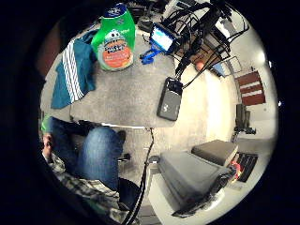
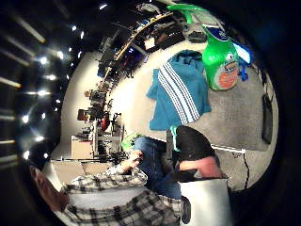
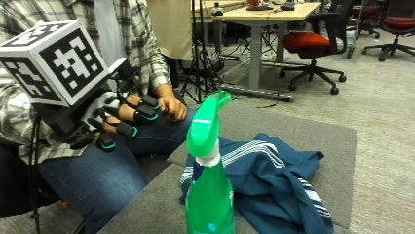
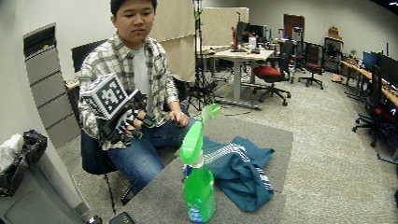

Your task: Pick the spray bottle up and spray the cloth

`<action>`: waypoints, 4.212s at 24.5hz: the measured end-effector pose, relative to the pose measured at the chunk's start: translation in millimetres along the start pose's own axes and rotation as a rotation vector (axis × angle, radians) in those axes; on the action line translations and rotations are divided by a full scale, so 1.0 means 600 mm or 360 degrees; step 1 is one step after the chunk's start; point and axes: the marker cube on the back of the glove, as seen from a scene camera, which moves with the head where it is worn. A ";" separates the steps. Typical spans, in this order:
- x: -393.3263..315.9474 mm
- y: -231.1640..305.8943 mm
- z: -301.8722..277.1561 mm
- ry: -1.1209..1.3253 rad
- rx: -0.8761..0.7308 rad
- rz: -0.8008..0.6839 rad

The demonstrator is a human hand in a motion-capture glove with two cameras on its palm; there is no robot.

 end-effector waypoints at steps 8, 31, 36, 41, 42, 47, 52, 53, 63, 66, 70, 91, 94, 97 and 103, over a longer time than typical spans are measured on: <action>0.029 -0.073 0.015 -0.0016 -0.0061 0.0100; 0.075 -0.188 0.055 -0.0373 0.0149 0.0324; 0.079 -0.203 0.064 -0.0529 0.0272 0.0370; 0.075 -0.217 0.076 -0.0631 0.0277 0.0399; 0.074 -0.220 0.078 -0.0647 0.0282 0.0404; 0.076 -0.234 0.083 -0.0788 0.0437 0.0426; 0.079 -0.244 0.089 -0.0933 0.0643 0.0429; 0.079 -0.247 0.091 -0.0958 0.0664 0.0419; 0.078 -0.282 0.098 -0.1068 0.0815 0.0331; 0.082 -0.291 0.097 -0.1027 0.0857 0.0329; 0.082 -0.299 0.097 -0.0993 0.0881 0.0342; 0.048 -0.300 0.006 -0.0960 0.0998 0.0256; 0.032 -0.297 -0.044 -0.0917 0.1073 0.0148; 0.019 -0.293 -0.081 -0.0896 0.1105 0.0115; 0.000 -0.292 -0.120 -0.0850 0.1085 0.0111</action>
